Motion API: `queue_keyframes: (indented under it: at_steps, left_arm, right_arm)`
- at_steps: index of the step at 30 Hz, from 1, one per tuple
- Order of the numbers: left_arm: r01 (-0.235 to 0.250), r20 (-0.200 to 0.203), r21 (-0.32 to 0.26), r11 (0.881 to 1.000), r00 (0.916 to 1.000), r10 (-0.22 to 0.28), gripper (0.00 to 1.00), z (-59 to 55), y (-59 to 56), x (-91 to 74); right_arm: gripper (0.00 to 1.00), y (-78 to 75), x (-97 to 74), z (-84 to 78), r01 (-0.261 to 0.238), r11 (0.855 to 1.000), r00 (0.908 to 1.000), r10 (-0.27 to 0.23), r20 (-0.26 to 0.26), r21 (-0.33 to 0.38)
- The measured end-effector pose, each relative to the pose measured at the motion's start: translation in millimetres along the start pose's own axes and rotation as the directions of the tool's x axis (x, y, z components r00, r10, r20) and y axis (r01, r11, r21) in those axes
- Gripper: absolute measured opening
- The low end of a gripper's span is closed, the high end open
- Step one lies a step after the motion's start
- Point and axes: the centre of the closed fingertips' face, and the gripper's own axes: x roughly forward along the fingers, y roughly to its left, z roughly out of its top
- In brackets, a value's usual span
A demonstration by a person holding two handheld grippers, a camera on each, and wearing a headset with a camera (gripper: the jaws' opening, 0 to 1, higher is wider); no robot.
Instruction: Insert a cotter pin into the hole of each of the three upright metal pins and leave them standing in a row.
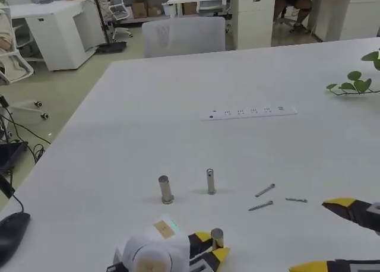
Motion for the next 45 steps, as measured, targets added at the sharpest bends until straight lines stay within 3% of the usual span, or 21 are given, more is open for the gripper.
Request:
queue_keyframes:
  at_steps: [9, 23, 27, 29, 31, 33, 38, 45]
  left_arm:
    - [-0.006, 0.000, 0.031, 1.000, 1.0000, 0.006, 0.10, -2.2, -1.7, 2.9]
    - [-0.007, 0.022, -0.028, 1.000, 0.9997, 0.007, 0.11, -2.0, -1.5, 4.8]
    - [-0.001, 0.027, 0.000, 1.000, 0.9996, 0.001, 0.11, -1.7, -2.1, 5.0]
    - [0.011, 0.035, -0.026, 1.000, 0.9993, -0.010, 0.12, -0.7, -2.3, 4.3]
    - [0.017, 0.049, -0.009, 1.000, 0.9987, -0.017, 0.12, 1.8, -3.2, 3.7]
    - [0.029, 0.065, -0.019, 0.999, 0.9975, -0.028, 0.14, 5.2, -4.7, 2.9]
    - [0.054, 0.056, 0.009, 0.998, 0.9969, -0.055, 0.20, 3.8, -9.8, 2.2]
    - [0.071, 0.062, -0.007, 0.997, 0.9956, -0.071, 0.29, 6.6, -4.6, -2.4]
  right_arm:
    - [0.85, -0.4, 0.0, -2.0, 0.000, 1.000, 1.0000, 0.000, -0.005, 0.002]
    - [0.84, -1.1, 0.7, -2.2, -0.001, 1.000, 1.0000, 0.001, -0.010, -0.001]
    - [0.84, -0.9, 1.2, -0.7, -0.002, 1.000, 1.0000, 0.002, -0.008, -0.003]
    - [0.84, -1.0, 1.1, -0.5, -0.002, 1.000, 1.0000, 0.002, -0.008, -0.004]
    - [0.84, -1.5, 0.8, -0.7, 0.000, 1.000, 1.0000, 0.000, -0.008, -0.004]
    - [0.84, -1.4, 0.7, -1.1, -0.001, 1.000, 1.0000, 0.001, -0.008, -0.002]
    - [0.84, -0.9, 0.9, -0.6, -0.002, 1.000, 1.0000, 0.002, -0.008, -0.005]
    - [0.84, -2.2, 0.8, -1.8, -0.003, 1.000, 1.0000, 0.003, -0.009, -0.007]
